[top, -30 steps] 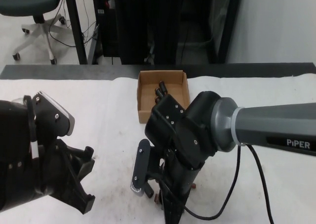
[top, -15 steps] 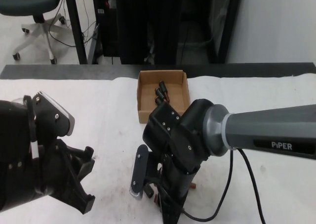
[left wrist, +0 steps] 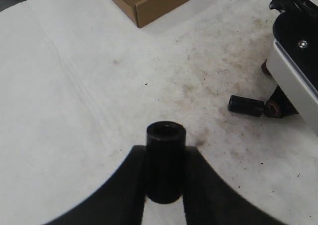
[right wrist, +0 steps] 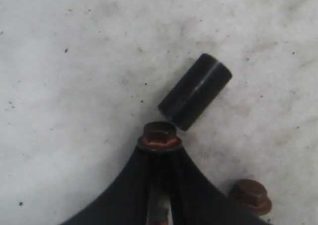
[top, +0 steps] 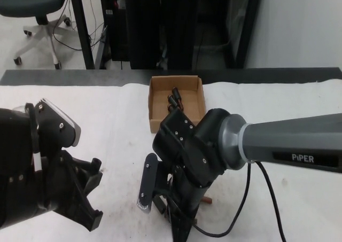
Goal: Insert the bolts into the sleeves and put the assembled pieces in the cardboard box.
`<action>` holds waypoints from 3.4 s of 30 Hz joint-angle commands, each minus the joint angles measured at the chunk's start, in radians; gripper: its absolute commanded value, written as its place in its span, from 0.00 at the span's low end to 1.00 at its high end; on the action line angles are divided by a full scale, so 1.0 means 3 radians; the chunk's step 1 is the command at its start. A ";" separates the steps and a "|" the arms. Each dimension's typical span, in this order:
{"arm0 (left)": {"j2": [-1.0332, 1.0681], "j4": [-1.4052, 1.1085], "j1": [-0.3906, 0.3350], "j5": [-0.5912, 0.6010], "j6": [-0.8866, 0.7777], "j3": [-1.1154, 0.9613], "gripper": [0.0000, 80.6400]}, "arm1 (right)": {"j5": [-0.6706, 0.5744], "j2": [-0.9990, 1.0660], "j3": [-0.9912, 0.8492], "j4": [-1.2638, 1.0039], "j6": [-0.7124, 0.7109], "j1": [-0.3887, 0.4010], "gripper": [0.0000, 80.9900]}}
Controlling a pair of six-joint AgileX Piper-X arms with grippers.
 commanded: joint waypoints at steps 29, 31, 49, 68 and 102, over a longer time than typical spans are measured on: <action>-0.0181 -0.1940 0.0002 0.1983 -0.1438 -0.0044 0.00 | -0.1920 -0.1773 0.0082 -0.2211 0.2918 -0.0877 0.01; -0.0181 -0.2075 -0.0005 0.1983 -0.1639 -0.0044 0.00 | -0.2071 -0.1773 0.0208 -0.2801 0.3316 -0.0867 0.01; 0.0060 -0.2536 -0.0142 0.1993 -0.1852 -0.0044 0.00 | -0.2213 -0.1766 0.0592 -0.3953 0.3123 -0.0404 0.01; 0.0060 -0.2716 -0.0142 0.1939 -0.1708 -0.0044 0.00 | -0.2213 -0.1766 0.0592 -0.3870 0.2942 -0.0418 0.01; 0.0060 -0.2755 -0.0135 0.1790 -0.1614 -0.0044 0.00 | -0.2213 -0.1766 0.0592 -0.3646 0.2690 -0.0418 0.01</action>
